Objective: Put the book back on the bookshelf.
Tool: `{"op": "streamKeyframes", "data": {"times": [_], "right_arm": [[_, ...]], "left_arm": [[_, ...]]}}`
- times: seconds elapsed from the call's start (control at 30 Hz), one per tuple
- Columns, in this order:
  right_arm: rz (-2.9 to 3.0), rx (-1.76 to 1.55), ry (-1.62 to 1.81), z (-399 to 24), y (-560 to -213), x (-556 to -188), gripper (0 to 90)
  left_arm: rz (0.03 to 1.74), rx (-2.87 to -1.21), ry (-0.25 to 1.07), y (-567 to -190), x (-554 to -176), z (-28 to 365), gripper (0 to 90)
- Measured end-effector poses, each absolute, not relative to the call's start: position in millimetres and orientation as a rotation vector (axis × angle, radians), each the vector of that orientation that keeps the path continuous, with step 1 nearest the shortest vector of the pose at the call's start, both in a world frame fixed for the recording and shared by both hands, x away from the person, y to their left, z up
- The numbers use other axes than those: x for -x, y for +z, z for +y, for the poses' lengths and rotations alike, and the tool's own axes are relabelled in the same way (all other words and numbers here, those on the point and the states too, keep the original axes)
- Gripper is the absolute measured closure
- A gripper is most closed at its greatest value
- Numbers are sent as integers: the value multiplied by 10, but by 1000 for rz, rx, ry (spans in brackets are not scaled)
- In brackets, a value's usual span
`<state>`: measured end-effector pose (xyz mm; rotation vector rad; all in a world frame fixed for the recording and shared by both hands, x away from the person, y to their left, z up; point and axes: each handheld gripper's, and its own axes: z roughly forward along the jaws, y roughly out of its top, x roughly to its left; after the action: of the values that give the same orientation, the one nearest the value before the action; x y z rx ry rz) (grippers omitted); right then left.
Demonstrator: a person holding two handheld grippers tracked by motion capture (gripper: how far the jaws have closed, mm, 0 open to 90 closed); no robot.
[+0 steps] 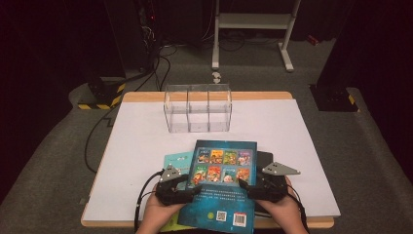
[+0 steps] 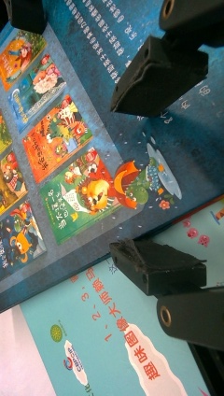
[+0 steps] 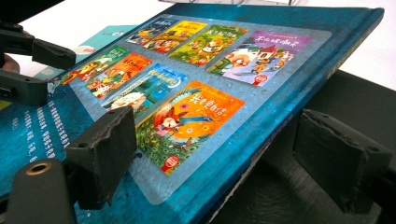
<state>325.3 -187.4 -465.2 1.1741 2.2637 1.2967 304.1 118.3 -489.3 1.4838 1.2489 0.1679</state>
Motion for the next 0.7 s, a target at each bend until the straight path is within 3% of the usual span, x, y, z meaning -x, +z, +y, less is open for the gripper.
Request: {"op": "streamKeyframes", "data": {"times": [0.53,0.7], "right_arm": [[2266,-1197,1285,-1872,-4636,-3302,150],[2270,-1226,1271,-1948,-4598,-3577,171]], "left_arm": [[1244,-1487,173,-4891,-3094,1128,288],[1262,-1466,184,-4872,-3310,1051,299]]}}
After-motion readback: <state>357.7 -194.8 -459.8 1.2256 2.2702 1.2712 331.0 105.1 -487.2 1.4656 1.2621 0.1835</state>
